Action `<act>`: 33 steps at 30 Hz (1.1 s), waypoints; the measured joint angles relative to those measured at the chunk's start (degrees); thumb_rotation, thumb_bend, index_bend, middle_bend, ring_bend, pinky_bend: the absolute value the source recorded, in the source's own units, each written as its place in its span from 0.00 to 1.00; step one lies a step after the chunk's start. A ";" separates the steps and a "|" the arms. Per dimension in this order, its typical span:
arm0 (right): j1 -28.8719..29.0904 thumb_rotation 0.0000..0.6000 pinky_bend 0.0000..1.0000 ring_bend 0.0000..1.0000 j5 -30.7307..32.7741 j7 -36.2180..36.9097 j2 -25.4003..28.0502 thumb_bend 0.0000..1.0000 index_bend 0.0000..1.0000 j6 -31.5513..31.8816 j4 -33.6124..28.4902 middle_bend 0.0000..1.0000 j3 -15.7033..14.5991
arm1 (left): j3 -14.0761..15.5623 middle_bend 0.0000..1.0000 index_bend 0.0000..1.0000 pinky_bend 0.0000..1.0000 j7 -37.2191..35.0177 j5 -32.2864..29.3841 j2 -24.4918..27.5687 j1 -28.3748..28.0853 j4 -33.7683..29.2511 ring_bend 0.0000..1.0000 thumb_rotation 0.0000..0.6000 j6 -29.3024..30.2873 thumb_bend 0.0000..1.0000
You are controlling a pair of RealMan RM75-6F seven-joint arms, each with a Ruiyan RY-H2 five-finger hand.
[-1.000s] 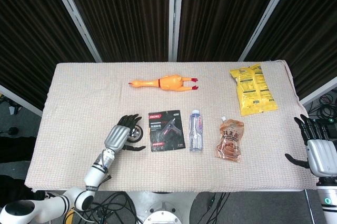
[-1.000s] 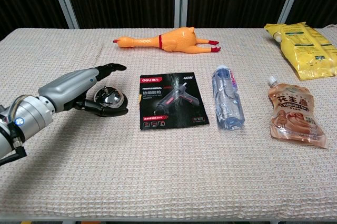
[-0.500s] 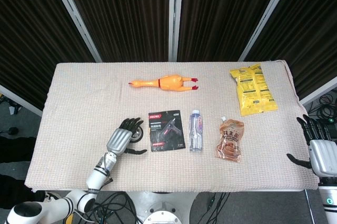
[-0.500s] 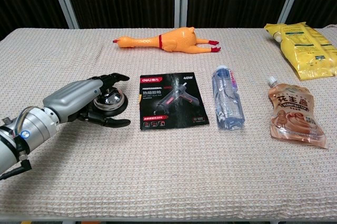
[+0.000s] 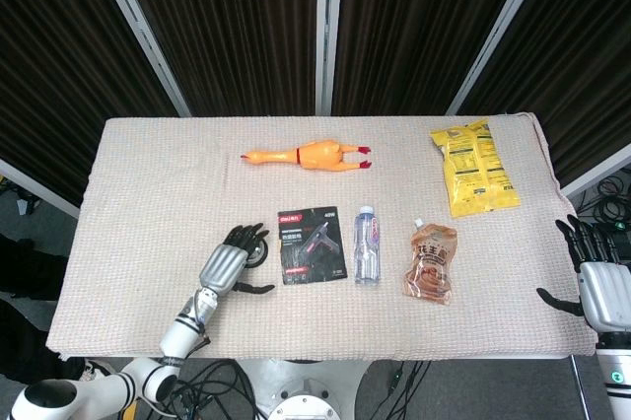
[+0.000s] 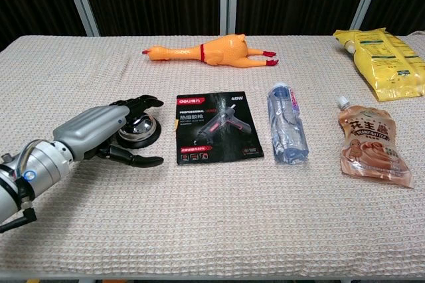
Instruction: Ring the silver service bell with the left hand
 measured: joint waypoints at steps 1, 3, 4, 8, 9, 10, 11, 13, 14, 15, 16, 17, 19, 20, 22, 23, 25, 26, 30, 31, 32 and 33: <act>0.00 1.00 0.00 0.00 0.02 0.07 -0.02 0.00 0.00 -0.04 0.04 0.00 0.00 | -0.13 0.00 0.03 0.00 0.08 0.26 0.12 -0.08 -0.26 0.00 0.42 0.59 0.00; 0.04 1.00 0.00 0.00 0.05 0.17 -0.12 0.00 0.00 -0.22 0.17 0.00 -0.03 | -0.39 0.00 0.03 0.00 0.37 0.80 0.51 -0.23 -1.22 0.00 0.42 1.74 0.00; 0.07 1.00 0.00 0.00 0.06 0.22 -0.20 0.00 0.00 -0.29 0.24 0.00 -0.04 | -0.44 0.00 0.03 0.00 0.56 0.95 0.70 -0.26 -1.68 0.00 0.42 2.00 0.00; 0.17 1.00 0.00 0.00 0.11 0.34 -0.37 0.00 0.00 -0.55 0.49 0.00 -0.07 | 0.00 0.00 0.03 0.00 1.22 0.88 0.98 -0.07 -2.43 0.00 0.42 1.61 0.00; 0.18 1.00 0.00 0.00 0.13 0.37 -0.38 0.00 0.00 -0.59 0.52 0.00 -0.07 | 0.25 0.00 0.03 0.00 1.28 0.64 0.83 0.06 -2.23 0.00 0.42 1.08 0.00; 0.17 1.00 0.00 0.00 0.12 0.38 -0.36 0.00 0.00 -0.57 0.53 0.00 -0.07 | 0.42 0.00 0.03 0.00 1.28 0.43 0.68 0.16 -2.01 0.00 0.42 0.65 0.00; 0.15 1.00 0.00 0.00 0.13 0.38 -0.33 0.00 0.00 -0.55 0.54 0.00 -0.07 | 0.59 0.00 0.03 0.00 1.25 0.26 0.49 0.23 -1.73 0.00 0.42 0.27 0.00; 0.11 1.00 0.00 0.00 0.23 0.44 -0.23 0.00 0.00 -0.51 0.54 0.00 -0.02 | 0.78 0.00 0.03 0.00 1.14 0.19 0.12 0.23 -1.14 0.00 0.42 -0.06 0.00; 0.09 1.00 0.00 0.00 0.27 0.51 -0.19 0.00 0.00 -0.48 0.53 0.00 0.01 | 0.74 0.00 0.03 0.00 1.11 0.27 0.07 0.16 -1.09 0.00 0.42 0.03 0.00; 0.05 1.00 0.00 0.00 0.28 0.58 -0.14 0.00 0.00 -0.41 0.52 0.00 0.03 | 0.60 0.00 0.03 0.00 1.09 0.42 0.12 0.05 -1.17 0.00 0.42 0.32 0.00; 0.02 1.00 0.00 0.00 0.26 0.65 -0.11 0.00 0.00 -0.34 0.52 0.00 0.04 | 0.43 0.00 0.03 0.00 1.09 0.55 0.20 -0.05 -1.31 0.00 0.42 0.63 0.00; 0.00 1.00 0.00 0.00 0.21 0.71 -0.09 0.00 0.00 -0.29 0.52 0.00 0.04 | 0.23 0.00 0.03 0.00 1.11 0.69 0.32 -0.15 -1.54 0.00 0.42 1.00 0.00; 0.00 1.00 0.00 0.00 0.11 0.80 -0.09 0.00 0.00 -0.28 0.50 0.00 0.01 | -0.25 0.00 0.03 0.00 1.32 1.00 0.76 -0.37 -2.34 0.00 0.42 1.94 0.00; 0.01 1.00 0.00 0.00 0.10 0.83 -0.10 0.00 0.00 -0.32 0.51 0.00 0.00 | -0.41 0.00 0.03 0.00 1.45 1.09 0.99 -0.43 -2.75 0.00 0.42 2.24 0.00; 0.06 1.00 0.00 0.00 0.12 0.89 -0.15 0.00 0.00 -0.47 0.56 0.00 -0.02 | -0.57 0.00 0.03 0.00 1.84 1.12 1.51 -0.46 -3.62 0.00 0.42 2.43 0.00; 0.08 1.00 0.00 0.00 0.13 0.90 -0.18 0.00 0.00 -0.55 0.58 0.00 -0.04 | -0.51 0.00 0.03 0.00 2.02 1.05 1.67 -0.43 -3.81 0.00 0.42 2.32 0.00; 0.15 1.00 0.00 0.00 0.15 0.92 -0.22 0.00 0.00 -0.71 0.63 0.00 -0.06 | -0.16 0.00 0.03 0.00 2.20 0.74 1.67 -0.27 -3.82 0.00 0.42 1.65 0.00; 0.17 1.00 0.00 0.00 0.14 0.90 -0.23 0.00 0.00 -0.76 0.62 0.00 -0.07 | 0.04 0.00 0.03 0.00 2.23 0.56 1.61 -0.18 -3.72 0.00 0.42 1.24 0.00; 0.14 1.00 0.00 0.00 0.27 0.91 -0.05 0.00 0.00 -0.75 0.48 0.00 -0.02 | 0.82 0.00 0.03 0.00 2.10 -0.18 0.94 0.07 -2.56 0.00 0.42 -0.57 0.00; 0.12 1.00 0.00 0.00 0.28 0.95 0.00 0.00 0.00 -0.67 0.44 0.00 0.03 | 0.81 0.00 0.03 0.00 2.07 -0.16 0.84 0.03 -2.39 0.00 0.42 -0.57 0.00; 0.10 1.00 0.00 0.00 0.28 1.01 0.05 0.00 0.00 -0.57 0.41 0.00 0.07 | 0.71 0.00 0.03 0.00 2.03 -0.09 0.83 -0.04 -2.37 0.00 0.42 -0.41 0.00; 0.06 1.00 0.00 0.00 0.27 1.09 0.14 0.00 0.00 -0.46 0.37 0.00 0.11 | 0.48 0.00 0.03 0.00 1.98 0.05 0.89 -0.16 -2.47 0.00 0.42 -0.02 0.00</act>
